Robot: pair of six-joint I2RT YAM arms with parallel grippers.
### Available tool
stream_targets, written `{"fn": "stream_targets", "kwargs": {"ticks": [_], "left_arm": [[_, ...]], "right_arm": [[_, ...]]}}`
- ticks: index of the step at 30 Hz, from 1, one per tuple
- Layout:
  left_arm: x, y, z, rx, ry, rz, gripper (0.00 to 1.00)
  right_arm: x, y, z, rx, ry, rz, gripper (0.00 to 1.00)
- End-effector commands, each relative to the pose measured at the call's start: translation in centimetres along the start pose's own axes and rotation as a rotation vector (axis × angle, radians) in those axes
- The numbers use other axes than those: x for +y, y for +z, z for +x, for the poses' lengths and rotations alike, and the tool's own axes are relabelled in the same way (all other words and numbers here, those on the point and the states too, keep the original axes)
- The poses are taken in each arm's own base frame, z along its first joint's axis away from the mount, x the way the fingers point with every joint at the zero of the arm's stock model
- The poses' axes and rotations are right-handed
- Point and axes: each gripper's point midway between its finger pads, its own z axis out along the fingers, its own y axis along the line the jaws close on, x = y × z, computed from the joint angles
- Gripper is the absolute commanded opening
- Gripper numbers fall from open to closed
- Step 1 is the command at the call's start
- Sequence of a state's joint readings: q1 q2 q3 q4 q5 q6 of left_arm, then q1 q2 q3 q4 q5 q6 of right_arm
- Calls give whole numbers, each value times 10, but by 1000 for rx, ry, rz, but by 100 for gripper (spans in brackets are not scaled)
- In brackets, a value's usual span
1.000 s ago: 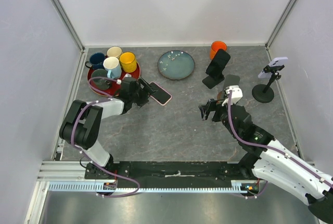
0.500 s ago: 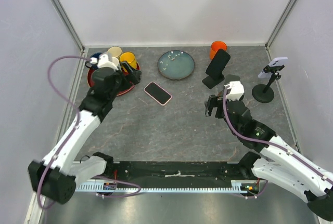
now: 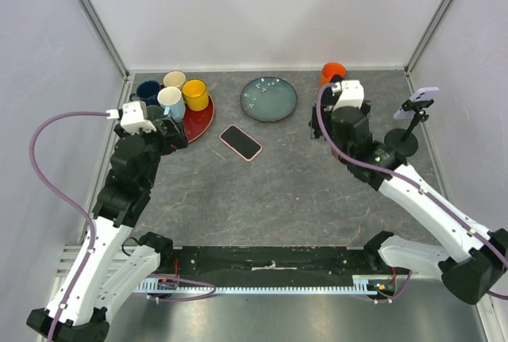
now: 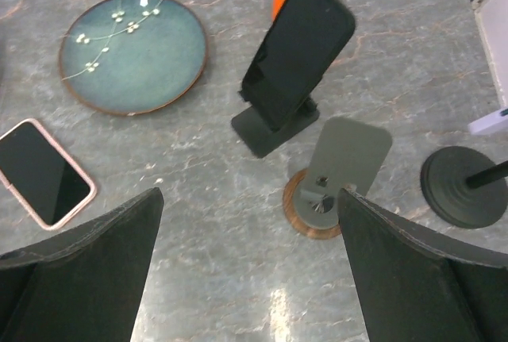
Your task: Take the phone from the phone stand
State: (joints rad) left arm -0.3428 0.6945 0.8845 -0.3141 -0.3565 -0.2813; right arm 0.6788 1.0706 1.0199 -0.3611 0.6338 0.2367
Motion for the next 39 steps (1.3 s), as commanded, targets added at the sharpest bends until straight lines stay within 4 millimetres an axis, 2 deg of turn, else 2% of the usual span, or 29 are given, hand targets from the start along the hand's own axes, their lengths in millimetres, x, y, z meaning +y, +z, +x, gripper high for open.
{"fn": "stream_targets", "kwargs": {"ticks": [1, 4, 7, 8, 9, 11, 12, 13, 14, 16, 17, 18, 20, 21, 26, 32, 39], "left_arm": [[10, 6, 29, 30, 85, -16, 99], [6, 6, 34, 45, 74, 12, 98], [0, 2, 33, 36, 56, 47, 98], [2, 0, 32, 27, 54, 40, 98], [4, -1, 30, 21, 54, 33, 98], [7, -3, 30, 12, 53, 19, 98], [8, -4, 29, 3, 49, 18, 98], [8, -5, 28, 1, 48, 20, 98], [8, -5, 28, -1, 46, 22, 98], [7, -4, 30, 4, 47, 27, 98], [7, -3, 31, 7, 48, 27, 98], [7, -3, 31, 10, 49, 27, 98], [6, -1, 34, 21, 55, 29, 98], [6, 0, 35, 22, 55, 27, 98], [4, 6, 43, 54, 70, 30, 97], [3, 12, 51, 84, 81, 30, 97], [1, 16, 57, 109, 92, 32, 96]], "right_arm": [[-14, 22, -41, -41, 24, -31, 98], [-23, 44, -54, -59, 53, -73, 98], [-28, 70, -56, -52, 62, -137, 98], [-41, 79, -56, -49, 74, -125, 98], [-36, 90, -50, -25, 77, -178, 98], [-52, 105, -51, -36, 100, -184, 98], [-50, 113, -45, -24, 109, -221, 98], [-53, 119, -51, -57, 119, -240, 97], [-63, 124, -52, -66, 131, -240, 97], [-63, 136, -50, -80, 144, -298, 96], [-74, 141, -49, -83, 151, -292, 95], [-71, 149, -40, -64, 152, -318, 94], [-85, 157, -40, -84, 154, -341, 92], [-88, 166, -31, -68, 150, -351, 90], [-90, 182, -24, -81, 156, -460, 83], [-79, 199, -11, -62, 121, -554, 79], [-71, 207, -9, -70, 117, -624, 69]]}}
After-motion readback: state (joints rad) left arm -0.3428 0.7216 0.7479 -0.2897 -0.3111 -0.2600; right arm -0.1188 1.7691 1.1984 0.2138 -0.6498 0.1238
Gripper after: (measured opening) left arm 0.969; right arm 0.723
